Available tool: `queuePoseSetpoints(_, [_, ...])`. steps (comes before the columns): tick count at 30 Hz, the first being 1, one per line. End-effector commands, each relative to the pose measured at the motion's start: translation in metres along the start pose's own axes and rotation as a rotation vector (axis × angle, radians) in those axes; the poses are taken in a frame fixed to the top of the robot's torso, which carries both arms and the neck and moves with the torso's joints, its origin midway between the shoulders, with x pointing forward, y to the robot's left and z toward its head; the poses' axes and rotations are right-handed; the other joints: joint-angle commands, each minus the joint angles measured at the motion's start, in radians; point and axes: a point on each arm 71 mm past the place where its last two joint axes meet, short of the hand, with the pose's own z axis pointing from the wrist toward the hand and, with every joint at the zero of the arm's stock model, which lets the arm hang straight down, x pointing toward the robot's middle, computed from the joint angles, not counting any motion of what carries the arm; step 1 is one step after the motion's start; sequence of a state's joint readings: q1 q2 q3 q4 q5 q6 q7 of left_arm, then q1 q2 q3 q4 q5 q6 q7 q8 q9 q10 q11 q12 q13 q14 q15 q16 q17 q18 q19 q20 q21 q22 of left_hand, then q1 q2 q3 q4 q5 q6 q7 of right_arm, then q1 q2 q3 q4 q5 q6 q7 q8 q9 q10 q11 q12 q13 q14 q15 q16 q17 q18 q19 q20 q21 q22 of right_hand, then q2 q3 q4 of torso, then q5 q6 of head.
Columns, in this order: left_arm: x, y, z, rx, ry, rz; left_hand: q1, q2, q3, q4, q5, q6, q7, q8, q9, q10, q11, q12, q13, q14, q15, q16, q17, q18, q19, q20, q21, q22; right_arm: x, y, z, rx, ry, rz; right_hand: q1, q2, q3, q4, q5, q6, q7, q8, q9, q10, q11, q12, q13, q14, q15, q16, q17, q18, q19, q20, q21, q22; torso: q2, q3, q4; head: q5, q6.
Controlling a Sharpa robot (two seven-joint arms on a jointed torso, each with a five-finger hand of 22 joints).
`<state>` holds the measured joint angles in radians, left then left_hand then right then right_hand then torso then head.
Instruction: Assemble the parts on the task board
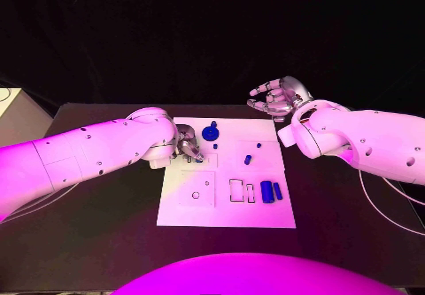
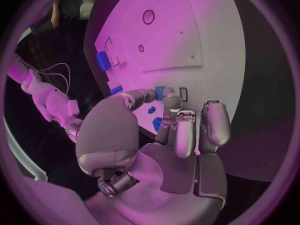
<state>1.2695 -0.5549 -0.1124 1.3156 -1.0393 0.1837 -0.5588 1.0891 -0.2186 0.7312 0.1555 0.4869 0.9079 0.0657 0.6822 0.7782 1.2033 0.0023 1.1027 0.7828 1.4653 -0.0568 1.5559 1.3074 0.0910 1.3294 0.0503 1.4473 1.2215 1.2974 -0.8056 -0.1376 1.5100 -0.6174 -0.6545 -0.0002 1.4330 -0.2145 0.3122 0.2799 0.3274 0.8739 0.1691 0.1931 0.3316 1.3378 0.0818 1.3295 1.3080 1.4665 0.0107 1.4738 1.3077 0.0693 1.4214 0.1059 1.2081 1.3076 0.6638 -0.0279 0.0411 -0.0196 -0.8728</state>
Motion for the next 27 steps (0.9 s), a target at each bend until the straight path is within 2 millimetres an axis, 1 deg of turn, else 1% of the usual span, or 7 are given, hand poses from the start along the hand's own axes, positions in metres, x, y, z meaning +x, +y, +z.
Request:
queuePoseSetpoints(1, [0.0038, -0.0010, 0.0016, -0.008, 0.027, 0.015, 0.002, 0.008, 0.216, -0.211, 0.006, 0.008, 0.001, -0.001, -0.001, 0.019, -0.012, 0.004, 0.000, 0.096, -0.009, 0.005, 0.235, -0.013, 0.007, -0.003, 0.002, -0.001, 0.0014, 0.0006, -0.0002, -0.010, 0.015, -0.006, -0.010, -0.002, 0.003, -0.001, 0.006, -0.007, 0.003, 0.002, 0.001, -0.006, 0.003, -0.003, 0.042, 0.044, -0.004, -0.002, 0.044, 0.012, -0.007, 0.002, -0.003, 0.016, 0.001, 0.0001, -0.0006, 0.000, 0.000])
queuePoseSetpoints(11, [0.0047, -0.0048, 0.0047, -0.019, 0.057, 0.024, -0.004, 0.013, 0.219, -0.206, 0.006, 0.009, 0.000, -0.004, -0.001, 0.021, -0.012, 0.003, 0.000, 0.096, -0.009, 0.005, 0.236, -0.013, 0.007, -0.003, 0.002, -0.001, 0.0016, 0.0006, -0.0002, -0.009, 0.017, -0.006, -0.010, -0.002, 0.003, -0.001, 0.006, -0.007, 0.003, 0.002, 0.001, -0.006, 0.003, -0.003, 0.042, 0.044, -0.004, -0.002, 0.044, 0.012, -0.007, 0.002, -0.003, 0.016, -0.001, 0.0015, 0.0005, -0.003, 0.000])
queuePoseSetpoints(13, [0.0045, -0.0050, 0.0054, -0.023, 0.059, 0.023, -0.006, 0.015, 0.219, -0.205, 0.005, 0.009, 0.000, -0.004, -0.002, 0.021, -0.012, 0.003, 0.000, 0.096, -0.009, 0.005, 0.236, -0.013, 0.006, -0.003, 0.002, -0.001, 0.0017, 0.0006, -0.0001, -0.009, 0.017, -0.006, -0.010, -0.002, 0.003, -0.001, 0.006, -0.007, 0.003, 0.002, 0.001, -0.006, 0.003, -0.003, 0.042, 0.044, -0.004, -0.002, 0.044, 0.012, -0.007, 0.002, -0.003, 0.016, -0.001, 0.0011, 0.0006, -0.003, 0.000])
queuePoseSetpoints(18, [0.0034, -0.0049, 0.0068, -0.031, 0.060, 0.023, -0.020, 0.027, 0.224, -0.200, 0.002, 0.010, -0.001, -0.008, -0.001, 0.026, -0.013, 0.005, 0.004, 0.096, -0.010, 0.006, 0.237, -0.014, 0.007, -0.004, 0.002, 0.000, 0.0018, 0.0006, -0.0001, -0.009, 0.018, -0.006, -0.012, -0.002, 0.006, -0.001, 0.007, -0.009, 0.003, 0.003, 0.001, -0.006, 0.003, -0.002, 0.042, 0.044, -0.004, -0.003, 0.043, 0.012, -0.007, 0.002, -0.004, 0.015, -0.001, 0.0012, -0.0001, -0.003, 0.000])
queuePoseSetpoints(22, [0.0027, -0.0058, 0.0078, -0.035, 0.060, 0.021, -0.045, 0.046, 0.227, -0.193, -0.008, 0.012, -0.003, -0.011, 0.001, 0.031, -0.015, 0.008, 0.008, 0.097, -0.011, 0.006, 0.239, -0.014, 0.008, -0.005, 0.001, 0.000, 0.0018, 0.0005, -0.0002, -0.008, 0.018, -0.006, -0.012, -0.002, 0.006, -0.001, 0.007, -0.009, 0.003, 0.003, 0.001, -0.006, 0.003, -0.002, 0.042, 0.044, -0.004, -0.003, 0.043, 0.012, -0.007, 0.002, -0.004, 0.015, 0.000, 0.0016, -0.0003, -0.004, 0.000])
queuePoseSetpoints(26, [0.0025, -0.0069, 0.0083, -0.035, 0.058, 0.021, -0.068, 0.068, 0.225, -0.185, -0.026, 0.012, -0.005, -0.013, 0.003, 0.033, -0.016, 0.007, 0.006, 0.096, -0.011, 0.006, 0.238, -0.014, 0.007, -0.005, -0.001, -0.001, 0.0019, 0.0006, -0.0003, -0.008, 0.019, -0.006, -0.012, -0.002, 0.006, -0.001, 0.007, -0.009, 0.003, 0.004, 0.002, -0.007, 0.003, -0.003, 0.041, 0.044, -0.004, -0.003, 0.042, 0.012, -0.007, 0.002, -0.006, 0.014, 0.000, 0.0007, 0.0001, -0.004, 0.000])
queuePoseSetpoints(27, [0.0025, -0.0073, 0.0085, -0.035, 0.058, 0.021, -0.069, 0.068, 0.225, -0.185, -0.027, 0.012, -0.005, -0.013, 0.003, 0.033, -0.016, 0.007, 0.006, 0.096, -0.011, 0.006, 0.237, -0.014, 0.007, -0.005, -0.001, -0.001, 0.0019, 0.0006, -0.0003, -0.008, 0.020, -0.006, -0.012, -0.002, 0.006, -0.001, 0.007, -0.009, 0.003, 0.004, 0.002, -0.007, 0.003, -0.003, 0.041, 0.044, -0.004, -0.003, 0.042, 0.012, -0.007, 0.002, -0.006, 0.014, 0.000, 0.0005, 0.0002, -0.004, 0.000])
